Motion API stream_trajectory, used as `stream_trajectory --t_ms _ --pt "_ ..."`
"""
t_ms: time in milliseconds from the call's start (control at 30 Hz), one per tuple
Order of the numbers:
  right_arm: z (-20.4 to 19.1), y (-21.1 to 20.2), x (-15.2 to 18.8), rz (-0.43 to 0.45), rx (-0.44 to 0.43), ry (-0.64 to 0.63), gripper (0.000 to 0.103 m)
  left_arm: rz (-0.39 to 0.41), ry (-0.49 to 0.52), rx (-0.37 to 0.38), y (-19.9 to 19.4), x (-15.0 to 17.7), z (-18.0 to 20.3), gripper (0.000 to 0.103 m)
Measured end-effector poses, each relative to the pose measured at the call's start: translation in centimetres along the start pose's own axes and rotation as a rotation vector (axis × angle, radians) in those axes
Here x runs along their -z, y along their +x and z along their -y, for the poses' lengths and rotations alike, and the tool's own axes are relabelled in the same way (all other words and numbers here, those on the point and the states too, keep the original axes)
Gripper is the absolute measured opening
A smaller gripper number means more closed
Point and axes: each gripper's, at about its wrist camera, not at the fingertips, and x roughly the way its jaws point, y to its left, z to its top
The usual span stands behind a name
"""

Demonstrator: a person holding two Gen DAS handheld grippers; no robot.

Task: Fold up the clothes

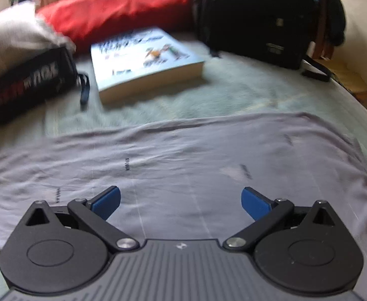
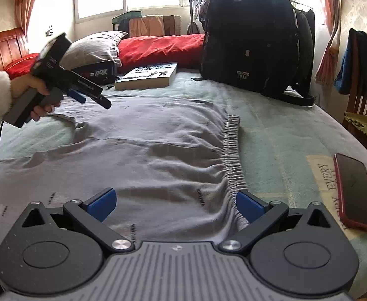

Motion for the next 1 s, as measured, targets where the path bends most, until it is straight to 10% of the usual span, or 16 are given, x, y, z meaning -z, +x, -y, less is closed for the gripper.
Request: stream_trajectory --t_ms 433,800,1000 --pt "1.2 0.6 0.0 -0.004 -0.035 0.074 0.103 0.009 -0.096 -0.069 5.4 -6.1 -4.0 0.102" --pt "0.4 0.3 0.1 0.008 -0.065 0.074 0.103 -0.020 -0.142 -0.018 -0.2 -2.6 -8.2 0.102" --pt "-0.1 0.9 -0.1 -0.011 -0.050 0.061 0.103 -0.009 -0.177 -0.137 2.6 -2.0 -10.4 0.102"
